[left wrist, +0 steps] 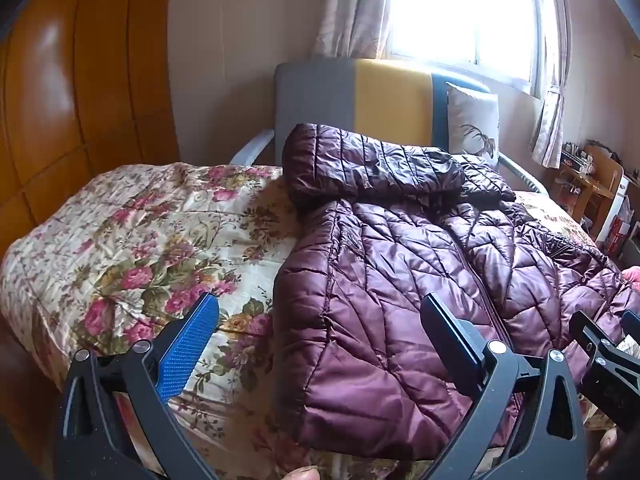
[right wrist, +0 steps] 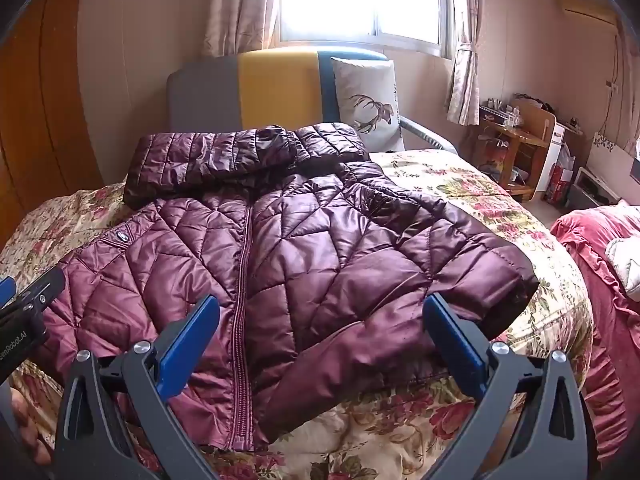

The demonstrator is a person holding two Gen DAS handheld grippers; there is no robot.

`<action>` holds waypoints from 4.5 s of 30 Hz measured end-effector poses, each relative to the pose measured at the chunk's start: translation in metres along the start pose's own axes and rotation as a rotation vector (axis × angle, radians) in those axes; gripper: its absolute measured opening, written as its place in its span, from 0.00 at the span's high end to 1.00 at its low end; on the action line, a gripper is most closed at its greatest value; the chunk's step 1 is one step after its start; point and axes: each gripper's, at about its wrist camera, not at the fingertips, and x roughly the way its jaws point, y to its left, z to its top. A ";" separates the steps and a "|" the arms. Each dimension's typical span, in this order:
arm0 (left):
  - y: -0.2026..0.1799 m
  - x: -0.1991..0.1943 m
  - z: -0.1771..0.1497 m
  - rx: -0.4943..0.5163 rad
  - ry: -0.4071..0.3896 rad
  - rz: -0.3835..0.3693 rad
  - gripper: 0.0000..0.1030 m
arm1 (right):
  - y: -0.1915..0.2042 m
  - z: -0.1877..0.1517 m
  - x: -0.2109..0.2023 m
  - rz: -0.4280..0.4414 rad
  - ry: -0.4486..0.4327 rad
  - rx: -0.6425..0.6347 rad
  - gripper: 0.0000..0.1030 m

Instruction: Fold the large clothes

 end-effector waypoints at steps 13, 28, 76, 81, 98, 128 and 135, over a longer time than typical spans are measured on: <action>-0.001 0.005 -0.006 0.004 0.021 0.003 0.03 | 0.003 -0.006 0.006 0.008 0.009 0.000 0.02; 0.004 0.002 -0.005 -0.005 0.025 0.002 0.03 | 0.006 -0.003 0.001 0.017 -0.004 -0.003 0.02; 0.007 0.000 -0.006 -0.012 0.032 -0.023 0.03 | 0.019 -0.010 0.007 0.013 0.020 -0.061 0.02; 0.007 0.000 -0.006 -0.011 0.032 -0.023 0.03 | 0.018 -0.011 0.008 0.016 0.020 -0.061 0.02; 0.016 0.016 0.006 0.001 0.049 -0.004 0.03 | 0.006 0.002 0.013 0.067 0.019 -0.011 0.02; 0.084 0.168 0.040 -0.244 0.533 -0.646 0.36 | -0.156 0.057 0.199 0.373 0.666 0.047 0.13; 0.102 0.165 0.025 -0.325 0.490 -0.763 0.78 | -0.128 0.078 0.162 0.401 0.580 -0.063 0.76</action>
